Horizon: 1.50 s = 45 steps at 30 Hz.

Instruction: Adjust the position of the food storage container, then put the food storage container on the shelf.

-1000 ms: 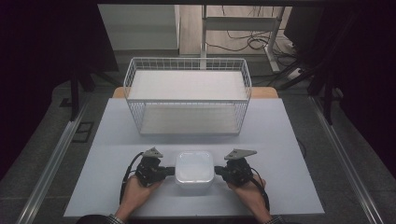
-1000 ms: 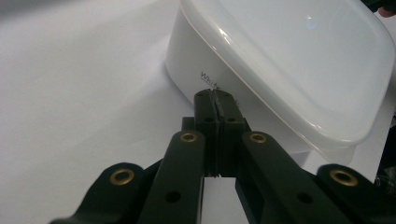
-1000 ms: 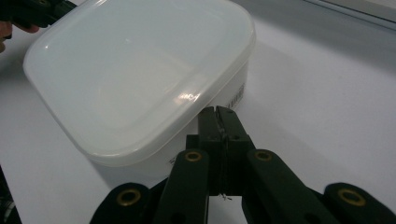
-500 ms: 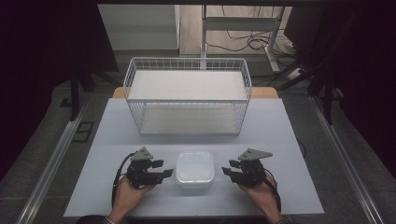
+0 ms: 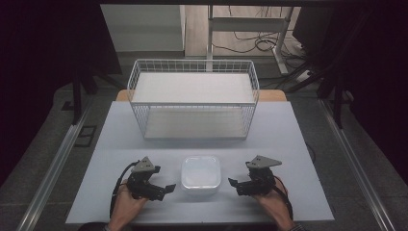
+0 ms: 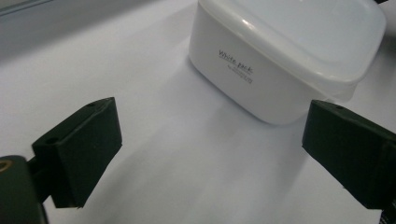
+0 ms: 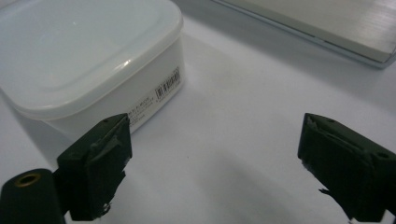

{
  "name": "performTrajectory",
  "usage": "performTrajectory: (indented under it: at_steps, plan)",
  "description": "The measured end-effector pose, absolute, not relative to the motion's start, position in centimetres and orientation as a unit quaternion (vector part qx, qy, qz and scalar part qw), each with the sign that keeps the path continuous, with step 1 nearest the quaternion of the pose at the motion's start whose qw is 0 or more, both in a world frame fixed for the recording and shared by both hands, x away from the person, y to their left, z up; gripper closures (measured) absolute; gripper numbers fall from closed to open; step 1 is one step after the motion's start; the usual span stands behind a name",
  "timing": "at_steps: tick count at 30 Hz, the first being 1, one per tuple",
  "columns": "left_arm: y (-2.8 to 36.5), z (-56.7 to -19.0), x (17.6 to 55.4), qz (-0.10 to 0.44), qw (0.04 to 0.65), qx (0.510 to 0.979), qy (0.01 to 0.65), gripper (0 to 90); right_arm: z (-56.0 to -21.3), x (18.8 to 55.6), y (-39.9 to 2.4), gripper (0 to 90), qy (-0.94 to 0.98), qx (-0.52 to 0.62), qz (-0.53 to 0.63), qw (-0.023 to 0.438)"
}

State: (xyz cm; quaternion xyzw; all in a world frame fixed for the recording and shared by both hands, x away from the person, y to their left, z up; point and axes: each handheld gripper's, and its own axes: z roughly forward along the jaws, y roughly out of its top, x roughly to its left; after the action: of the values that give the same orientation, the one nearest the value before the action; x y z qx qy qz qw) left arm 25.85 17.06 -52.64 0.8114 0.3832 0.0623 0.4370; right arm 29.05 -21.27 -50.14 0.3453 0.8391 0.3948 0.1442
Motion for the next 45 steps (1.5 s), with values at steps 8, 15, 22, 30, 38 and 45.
performTrajectory:
  at_steps: [8, 15, 22, 30, 38, 45]
  plan:
    - [17.2, -52.7, 25.9, 0.064, 0.447, 0.806, 0.383, 1.8, -50.0, 29.2, -21.5, 4.5, 0.831, 0.351, 0.408, 0.139]
    - [17.3, -52.2, 25.9, 0.056, 0.459, 0.799, 0.384, 3.0, -49.6, 29.2, -21.3, 2.8, 0.826, 0.352, 0.417, 0.142]
    - [16.8, -51.4, 26.1, 0.04, 0.467, 0.796, 0.383, 3.5, -49.0, 29.3, -20.6, 2.7, 0.828, 0.339, 0.427, 0.131]
    - [15.7, -50.6, 26.8, 0.016, 0.481, 0.793, 0.373, 5.2, -48.6, 29.3, -19.1, 3.8, 0.829, 0.34, 0.429, 0.114]
    - [14.1, -50.2, 27.9, 0.015, 0.471, 0.804, 0.363, 9.9, -48.1, 29.2, -17.1, 1.7, 0.837, 0.338, 0.415, 0.109]
    - [12.4, -50.3, 29.5, 0.015, 0.45, 0.815, 0.364, 15.8, -48.2, 30.3, -15.9, 16.3, 0.843, 0.346, 0.406, 0.063]
